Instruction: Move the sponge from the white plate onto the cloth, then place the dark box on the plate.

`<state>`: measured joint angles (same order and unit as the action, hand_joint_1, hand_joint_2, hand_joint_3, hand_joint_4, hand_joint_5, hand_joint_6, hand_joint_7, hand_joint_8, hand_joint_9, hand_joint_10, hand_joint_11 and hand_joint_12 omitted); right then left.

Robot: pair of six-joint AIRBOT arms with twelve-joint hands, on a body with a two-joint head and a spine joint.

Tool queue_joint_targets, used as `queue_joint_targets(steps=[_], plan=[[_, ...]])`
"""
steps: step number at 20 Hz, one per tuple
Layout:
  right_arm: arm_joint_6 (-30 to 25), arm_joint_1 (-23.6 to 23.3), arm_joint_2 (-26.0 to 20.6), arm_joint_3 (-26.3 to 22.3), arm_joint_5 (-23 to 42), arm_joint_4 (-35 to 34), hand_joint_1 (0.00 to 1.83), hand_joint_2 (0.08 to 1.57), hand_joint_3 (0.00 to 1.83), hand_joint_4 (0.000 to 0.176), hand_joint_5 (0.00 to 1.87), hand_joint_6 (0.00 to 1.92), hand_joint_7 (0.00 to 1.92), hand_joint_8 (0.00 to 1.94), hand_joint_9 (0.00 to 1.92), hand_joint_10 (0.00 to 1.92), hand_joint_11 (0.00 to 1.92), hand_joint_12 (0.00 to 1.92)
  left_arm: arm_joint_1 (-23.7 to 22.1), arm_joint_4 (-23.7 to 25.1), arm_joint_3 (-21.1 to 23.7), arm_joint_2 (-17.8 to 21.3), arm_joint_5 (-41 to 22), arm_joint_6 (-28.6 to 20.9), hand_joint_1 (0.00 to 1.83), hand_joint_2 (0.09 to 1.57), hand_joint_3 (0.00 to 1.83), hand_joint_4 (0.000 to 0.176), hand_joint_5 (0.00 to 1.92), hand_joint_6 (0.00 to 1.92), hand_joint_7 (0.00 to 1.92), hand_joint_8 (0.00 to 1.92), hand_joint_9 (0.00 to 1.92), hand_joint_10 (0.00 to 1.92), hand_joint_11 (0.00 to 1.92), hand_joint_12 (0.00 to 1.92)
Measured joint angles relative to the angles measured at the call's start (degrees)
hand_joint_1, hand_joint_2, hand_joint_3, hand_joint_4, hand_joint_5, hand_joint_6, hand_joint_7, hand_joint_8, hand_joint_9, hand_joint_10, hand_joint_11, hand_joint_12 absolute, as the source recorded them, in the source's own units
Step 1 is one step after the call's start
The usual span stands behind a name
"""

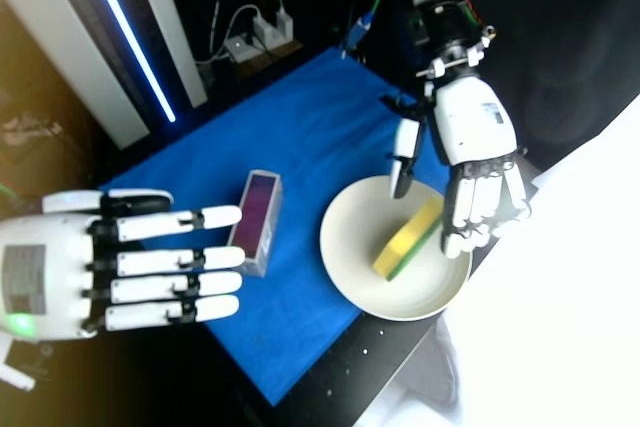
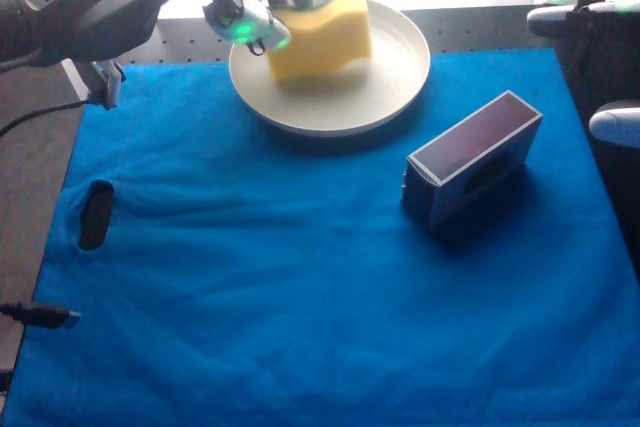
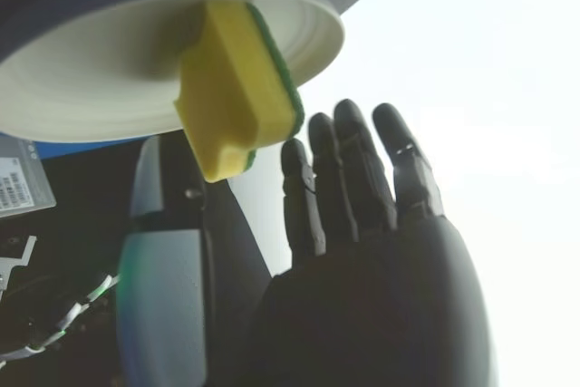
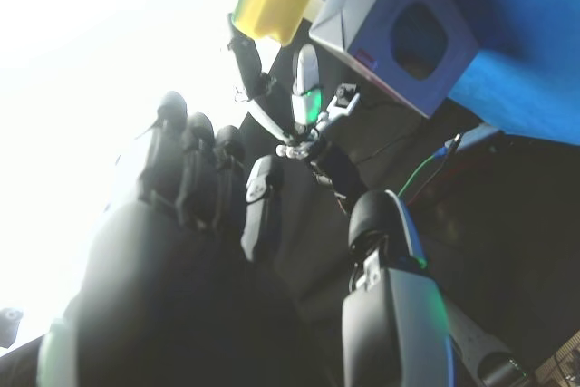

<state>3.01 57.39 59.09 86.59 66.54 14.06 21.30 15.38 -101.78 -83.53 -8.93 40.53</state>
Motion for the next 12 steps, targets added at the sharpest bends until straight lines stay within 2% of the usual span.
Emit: queue_joint_targets(steps=[1, 2, 3, 4, 5, 6, 7, 8, 9, 10, 11, 12], plan=[[0.0, 0.0, 0.1, 0.0, 0.0, 0.0, 0.8, 1.21, 0.0, 0.131, 0.38, 0.0, 0.28, 0.0, 0.17, 0.0, 0.12, 0.1, 0.0, 0.0, -0.3, -0.3, 0.0, 0.0, 1.18, 1.19, 0.01, 0.002, 0.86, 1.1, 0.8, 1.35, 0.72, 0.63, 0.13, 1.52], [0.0, 0.0, 0.2, 0.0, 0.0, 0.0, 0.77, 1.21, 0.0, 0.139, 0.39, 0.0, 0.29, 0.0, 0.17, 0.0, 0.13, 0.1, 0.0, -0.2, -0.4, -0.5, -0.1, 0.0, 1.19, 1.18, 0.01, 0.0, 0.89, 1.03, 0.81, 1.36, 0.62, 0.99, 0.19, 1.55], [-0.1, 0.0, 0.2, 0.0, 0.0, 0.1, 0.76, 1.21, 0.0, 0.138, 0.39, 0.0, 0.3, 0.01, 0.18, 0.01, 0.15, 0.1, 0.0, -0.3, -0.3, -0.6, -0.3, -0.2, 1.22, 1.17, 0.0, 0.0, 0.92, 0.92, 0.82, 1.41, 0.58, 1.25, 0.29, 1.64], [-0.2, 0.0, 0.2, 0.0, 0.0, 0.1, 0.75, 1.21, 0.0, 0.142, 0.39, 0.0, 0.3, 0.0, 0.19, 0.01, 0.17, 0.1, 0.0, -0.3, -0.3, -0.6, -0.6, -0.5, 1.22, 1.17, 0.0, 0.0, 0.9, 0.93, 0.86, 1.39, 0.59, 1.31, 0.35, 1.64], [-0.3, 0.0, 0.2, 0.0, 0.0, 0.1, 0.76, 1.21, 0.0, 0.138, 0.39, 0.0, 0.3, 0.0, 0.2, 0.01, 0.17, 0.1, 0.0, -0.4, 0.3, -0.1, -1.0, -0.7, 1.22, 1.17, 0.0, 0.0, 0.89, 0.96, 0.87, 1.35, 0.61, 1.27, 0.39, 1.58], [-0.6, 0.0, 0.2, 0.0, 0.0, 0.1, 0.76, 1.21, 0.0, 0.142, 0.4, 0.0, 0.31, 0.0, 0.2, 0.01, 0.16, 0.09, 0.0, -0.4, 2.7, 1.9, -2.3, -0.9, 1.21, 1.17, 0.0, 0.0, 0.9, 0.96, 0.86, 1.33, 0.65, 1.1, 0.38, 1.54], [-0.7, 0.0, 0.2, 0.0, 0.0, 0.1, 0.74, 1.21, 0.0, 0.14, 0.4, 0.0, 0.3, 0.0, 0.19, 0.0, 0.15, 0.08, 0.0, -0.4, 4.2, 3.1, -3.3, -1.0, 1.2, 1.17, 0.0, 0.0, 0.91, 0.99, 0.84, 1.32, 0.66, 1.03, 0.23, 1.57], [-1.0, 0.0, 0.2, 0.0, -0.1, 0.1, 0.72, 1.21, 0.0, 0.147, 0.39, 0.0, 0.3, 0.0, 0.19, 0.0, 0.13, 0.07, 0.0, -0.4, 6.2, 4.8, -4.6, -1.0, 1.19, 1.18, 0.0, 0.006, 0.86, 1.09, 0.86, 1.26, 0.61, 1.0, 0.05, 1.64], [-1.5, 0.0, 0.2, 0.0, 0.1, 0.1, 0.72, 1.21, 0.0, 0.144, 0.39, 0.0, 0.29, 0.0, 0.18, 0.0, 0.12, 0.06, 0.2, -0.4, 9.6, 8.0, -7.3, -1.0, 1.3, 1.19, 0.0, 0.0, 0.79, 1.21, 0.83, 1.22, 0.72, 1.35, 0.32, 1.54], [-1.5, 0.0, 0.2, 0.0, 0.0, 0.2, 0.72, 1.21, 0.0, 0.135, 0.39, 0.0, 0.29, 0.0, 0.18, 0.0, 0.12, 0.06, 0.5, -0.1, 12.7, 11.2, -10.4, -1.1, 1.32, 1.2, 0.0, 0.0, 0.76, 1.27, 0.81, 1.24, 0.75, 1.41, 0.39, 1.5], [-1.6, 0.0, 0.2, 0.0, 0.0, 0.1, 0.69, 1.21, 0.0, 0.142, 0.38, 0.0, 0.28, 0.0, 0.16, 0.0, 0.12, 0.06, 0.9, 0.0, 15.5, 14.1, -12.8, -1.0, 1.34, 1.18, 0.0, 0.0, 0.77, 1.25, 0.85, 1.12, 0.86, 1.33, 0.61, 1.44], [-1.6, 0.0, 0.2, -0.2, 0.0, 0.0, 0.75, 1.21, 0.0, 0.146, 0.39, 0.0, 0.28, 0.0, 0.15, 0.0, 0.09, 0.04, 1.4, 0.2, 17.9, 16.8, -15.1, -1.0, 1.34, 1.18, 0.0, 0.0, 0.78, 1.24, 0.81, 1.15, 0.87, 1.34, 0.68, 1.41]])
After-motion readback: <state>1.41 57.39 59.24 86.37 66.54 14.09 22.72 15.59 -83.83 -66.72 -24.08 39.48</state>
